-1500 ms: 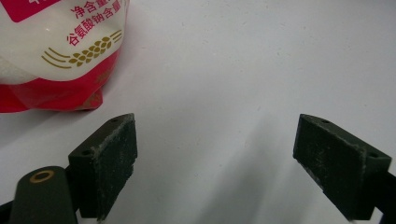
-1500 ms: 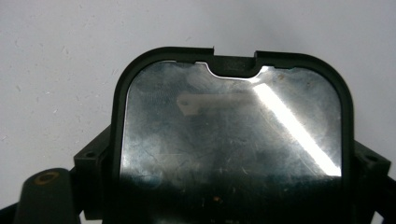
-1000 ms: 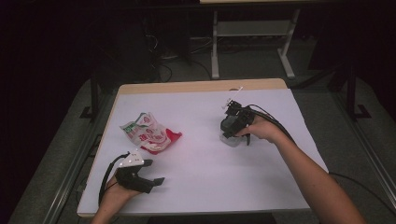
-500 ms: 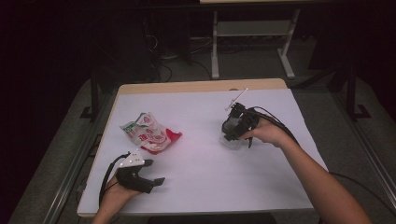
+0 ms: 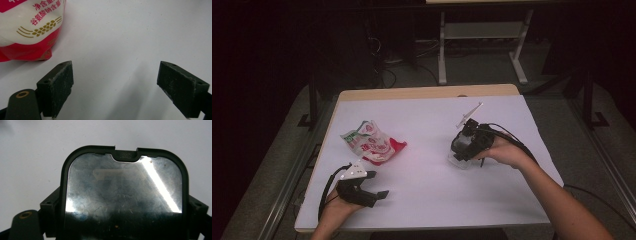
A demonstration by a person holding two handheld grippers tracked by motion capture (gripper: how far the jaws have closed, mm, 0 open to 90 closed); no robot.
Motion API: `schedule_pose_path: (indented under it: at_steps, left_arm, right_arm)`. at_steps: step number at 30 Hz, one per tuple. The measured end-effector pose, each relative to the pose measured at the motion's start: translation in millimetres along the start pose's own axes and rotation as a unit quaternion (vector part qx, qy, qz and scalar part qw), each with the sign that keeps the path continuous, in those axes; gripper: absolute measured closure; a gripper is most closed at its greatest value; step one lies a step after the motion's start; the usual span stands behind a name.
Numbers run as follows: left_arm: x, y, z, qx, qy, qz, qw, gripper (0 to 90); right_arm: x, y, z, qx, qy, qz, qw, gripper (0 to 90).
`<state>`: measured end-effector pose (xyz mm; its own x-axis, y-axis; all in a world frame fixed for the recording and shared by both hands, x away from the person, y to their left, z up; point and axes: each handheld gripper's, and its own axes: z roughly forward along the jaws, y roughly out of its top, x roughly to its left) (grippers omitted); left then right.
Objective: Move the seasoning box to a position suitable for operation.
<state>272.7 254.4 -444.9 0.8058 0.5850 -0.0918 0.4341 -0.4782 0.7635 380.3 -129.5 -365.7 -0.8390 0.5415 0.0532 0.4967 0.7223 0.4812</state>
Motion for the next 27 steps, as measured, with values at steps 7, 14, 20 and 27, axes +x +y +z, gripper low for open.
schedule_pose_path:
  at_steps: [7,14,20,27]
  left_arm:
    - [-0.5,0.9,0.9,0.001,-0.001,0.003,1.0000,13.4]
    - [-2.1,1.9,2.6,-0.001,-0.004,0.003,1.0000,13.4]
    - [-2.8,1.8,1.9,-0.004,-0.002,0.004,1.0000,13.4]
    - [-2.4,2.2,1.0,-0.004,-0.002,0.008,1.0000,13.4]
  right_arm:
    - [18.8,-4.9,-6.3,-0.007,0.008,-0.020,0.9997,15.0]
    - [39.0,-9.1,-9.4,-0.013,0.020,-0.043,0.9988,15.0]
    - [51.7,-11.6,-3.8,-0.012,0.030,-0.060,0.9977,15.0]
    - [60.8,-13.7,5.0,0.001,0.037,-0.077,0.9963,15.0]
